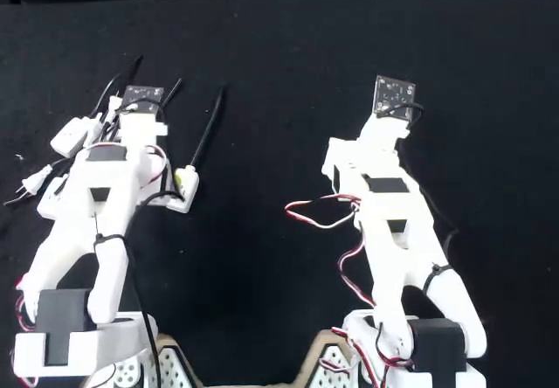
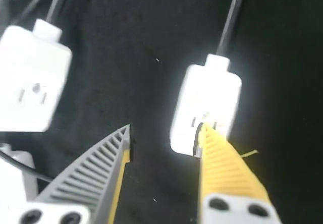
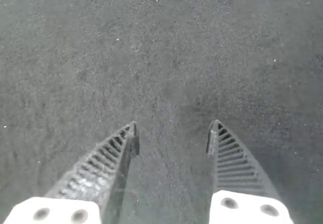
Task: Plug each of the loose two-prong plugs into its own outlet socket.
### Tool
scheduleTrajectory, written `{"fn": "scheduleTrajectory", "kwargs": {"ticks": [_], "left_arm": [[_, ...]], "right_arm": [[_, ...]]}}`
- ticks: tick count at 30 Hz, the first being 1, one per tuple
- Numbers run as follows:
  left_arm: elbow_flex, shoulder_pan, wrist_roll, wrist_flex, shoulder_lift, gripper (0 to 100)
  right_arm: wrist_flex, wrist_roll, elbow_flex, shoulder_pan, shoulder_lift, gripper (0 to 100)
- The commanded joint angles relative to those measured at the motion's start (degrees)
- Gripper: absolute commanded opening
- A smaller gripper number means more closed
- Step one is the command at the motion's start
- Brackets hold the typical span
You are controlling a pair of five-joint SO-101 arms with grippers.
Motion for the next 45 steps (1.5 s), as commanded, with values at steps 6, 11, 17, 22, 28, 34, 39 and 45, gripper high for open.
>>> {"fn": "scheduleTrajectory", "kwargs": {"ticks": [6, 11, 17, 22, 28, 34, 39, 45], "left_arm": [[2.8, -6.2, -1.3, -9.0, -1.5, 22], [5.9, -6.6, -1.1, -12.7, -2.1, 22], [-0.3, -3.6, -0.4, -3.9, -3.3, 22], [-6.8, 1.4, 2.5, 5.6, -6.2, 22], [-5.2, 1.7, 2.1, 2.5, -3.8, 22], [-1.9, -0.4, 2.1, -4.6, 2.0, 22], [-2.2, -1.1, 2.1, -5.5, 4.9, 22], [-2.9, -5.1, 2.0, -5.6, 5.6, 22]], "right_arm": [[0.0, -0.5, -2.9, -1.2, 0.2, 21.2], [0.0, -0.5, -2.9, -1.2, 0.2, 21.2], [0.0, -0.5, -2.9, -1.2, 0.2, 21.2], [0.0, -0.5, -2.9, -1.2, 0.3, 21.2], [0.0, -0.5, -2.9, -1.2, 0.3, 21.2], [0.0, -0.5, -2.9, -1.2, 0.3, 21.2], [0.1, -0.5, -2.9, -1.2, 0.3, 21.2], [0.1, -0.5, -2.9, -1.2, 0.3, 21.2]]}}
